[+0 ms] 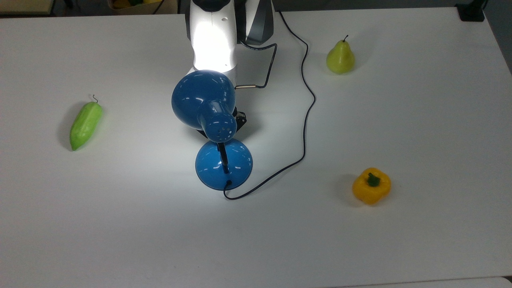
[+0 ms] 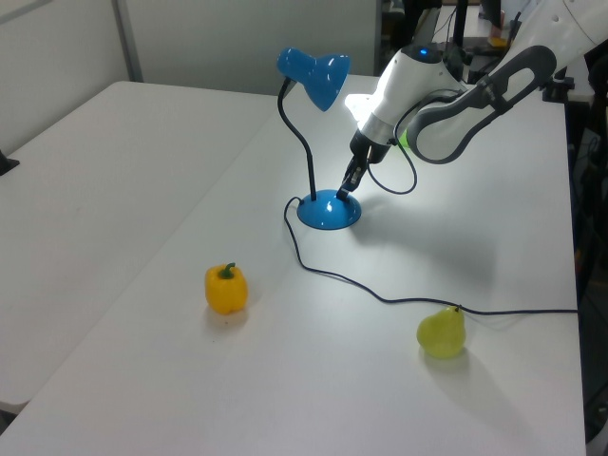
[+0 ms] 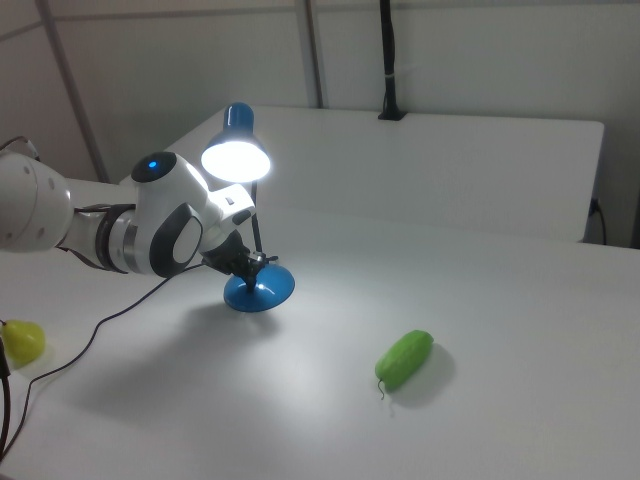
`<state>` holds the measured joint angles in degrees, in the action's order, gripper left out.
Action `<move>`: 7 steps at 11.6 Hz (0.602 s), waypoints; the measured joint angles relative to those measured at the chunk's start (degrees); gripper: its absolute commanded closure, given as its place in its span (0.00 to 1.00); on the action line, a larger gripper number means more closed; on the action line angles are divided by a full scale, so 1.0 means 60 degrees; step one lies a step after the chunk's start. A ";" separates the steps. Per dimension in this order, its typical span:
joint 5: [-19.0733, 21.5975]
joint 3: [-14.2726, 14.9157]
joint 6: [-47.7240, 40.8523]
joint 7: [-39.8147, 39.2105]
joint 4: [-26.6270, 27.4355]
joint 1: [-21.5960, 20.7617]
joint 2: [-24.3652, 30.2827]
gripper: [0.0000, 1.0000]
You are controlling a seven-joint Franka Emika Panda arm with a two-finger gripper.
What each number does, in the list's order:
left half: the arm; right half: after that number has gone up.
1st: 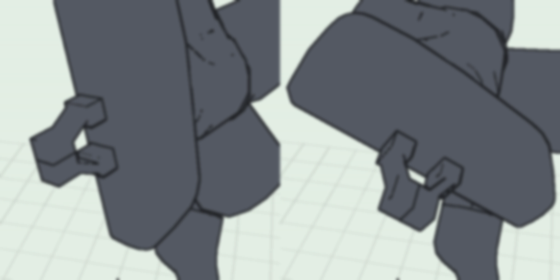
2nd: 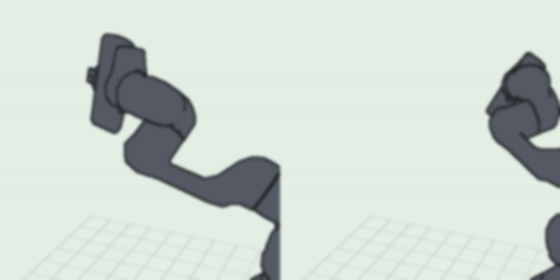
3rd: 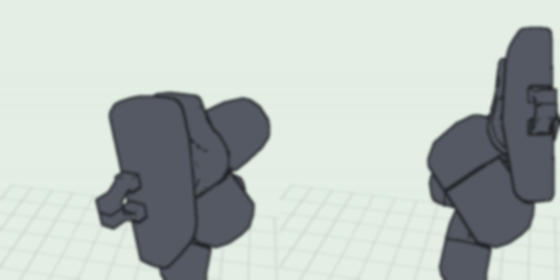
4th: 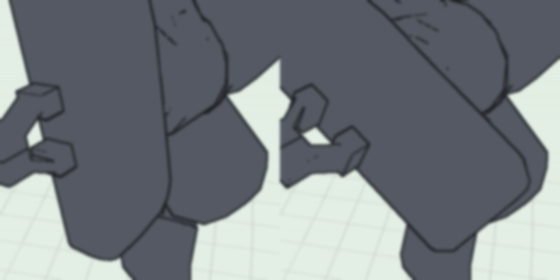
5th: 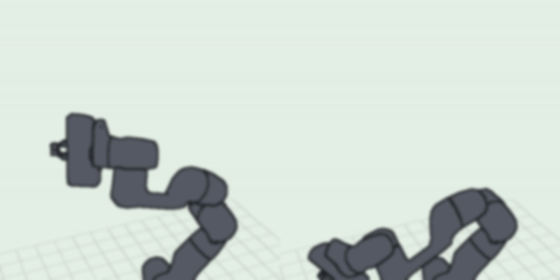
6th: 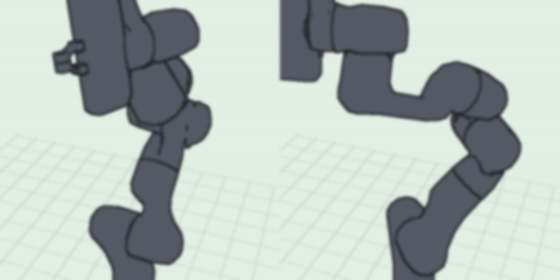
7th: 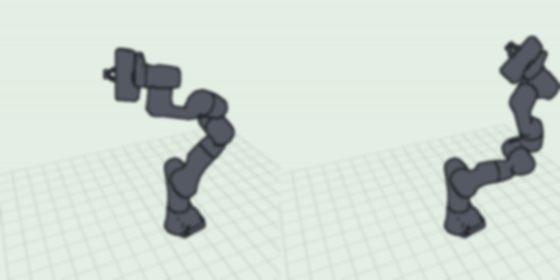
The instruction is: Turn on desk lamp
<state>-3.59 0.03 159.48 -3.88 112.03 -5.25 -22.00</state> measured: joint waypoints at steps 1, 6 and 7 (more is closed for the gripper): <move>0.0000 0.0001 -0.0001 0.0000 0.0009 0.0035 0.0008 1.00; -0.0004 0.0002 -0.1385 0.0000 0.0046 0.0134 0.0540 1.00; -0.0005 0.0002 -0.1866 0.0000 0.0053 0.0134 0.0692 1.00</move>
<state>-3.62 0.04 148.28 -3.88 112.35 -4.45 -17.85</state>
